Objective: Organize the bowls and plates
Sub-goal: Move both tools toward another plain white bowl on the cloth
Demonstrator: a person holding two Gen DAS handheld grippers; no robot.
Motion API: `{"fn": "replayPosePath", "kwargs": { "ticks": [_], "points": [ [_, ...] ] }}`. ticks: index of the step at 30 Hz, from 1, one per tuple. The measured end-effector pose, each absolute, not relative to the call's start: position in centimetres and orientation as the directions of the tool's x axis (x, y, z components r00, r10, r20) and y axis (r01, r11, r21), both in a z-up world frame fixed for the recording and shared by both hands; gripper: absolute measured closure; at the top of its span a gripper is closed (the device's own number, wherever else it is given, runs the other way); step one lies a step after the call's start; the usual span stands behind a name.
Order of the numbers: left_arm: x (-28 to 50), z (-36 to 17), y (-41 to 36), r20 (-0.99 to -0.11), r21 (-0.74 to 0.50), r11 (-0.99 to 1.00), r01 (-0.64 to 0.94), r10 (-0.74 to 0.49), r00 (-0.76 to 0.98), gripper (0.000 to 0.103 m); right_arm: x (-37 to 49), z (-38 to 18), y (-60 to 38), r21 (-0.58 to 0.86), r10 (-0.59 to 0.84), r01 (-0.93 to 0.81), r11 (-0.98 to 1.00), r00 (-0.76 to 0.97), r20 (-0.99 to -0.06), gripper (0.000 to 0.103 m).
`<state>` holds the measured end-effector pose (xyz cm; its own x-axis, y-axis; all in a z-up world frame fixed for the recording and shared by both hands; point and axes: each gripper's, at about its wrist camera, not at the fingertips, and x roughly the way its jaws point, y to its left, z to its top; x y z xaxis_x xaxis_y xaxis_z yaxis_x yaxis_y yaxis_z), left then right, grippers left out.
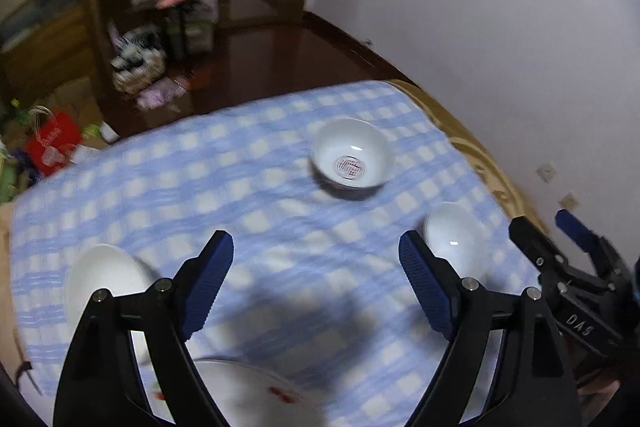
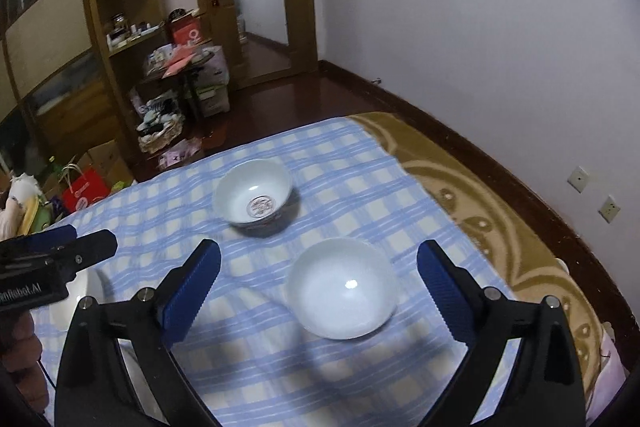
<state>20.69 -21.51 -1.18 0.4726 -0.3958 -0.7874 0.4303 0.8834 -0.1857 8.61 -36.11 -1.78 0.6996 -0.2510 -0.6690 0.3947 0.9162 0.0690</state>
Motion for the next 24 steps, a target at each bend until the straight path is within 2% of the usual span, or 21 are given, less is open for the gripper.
{"fn": "replayPosePath", "kwargs": {
  "ticks": [5,12,17,24],
  "points": [
    [20.9,-0.5,-24.2,-0.762,-0.129,0.877,0.462,-0.386,0.519,0.019,7.7,-2.0,-38.6,0.08,-0.278,0.43,0.899,0.702,-0.656,0.0],
    [21.1,-0.5,-27.4,-0.748,-0.112,0.867,0.485,-0.395,0.534,0.019,7.4,-2.7,-41.0,0.115,-0.286,0.46,0.88,0.709,-0.645,0.0],
    [21.2,-1.3,-29.3,-0.756,-0.088,0.864,0.495,-0.382,0.532,0.019,7.3,-3.4,-42.9,0.17,-0.243,0.461,0.871,0.704,-0.667,0.0],
    [21.8,-3.3,-31.1,-0.777,-0.101,0.86,0.501,-0.382,0.501,0.019,7.7,-4.1,-44.7,0.161,-0.252,0.477,0.864,0.687,-0.682,0.0]
  ]
}}
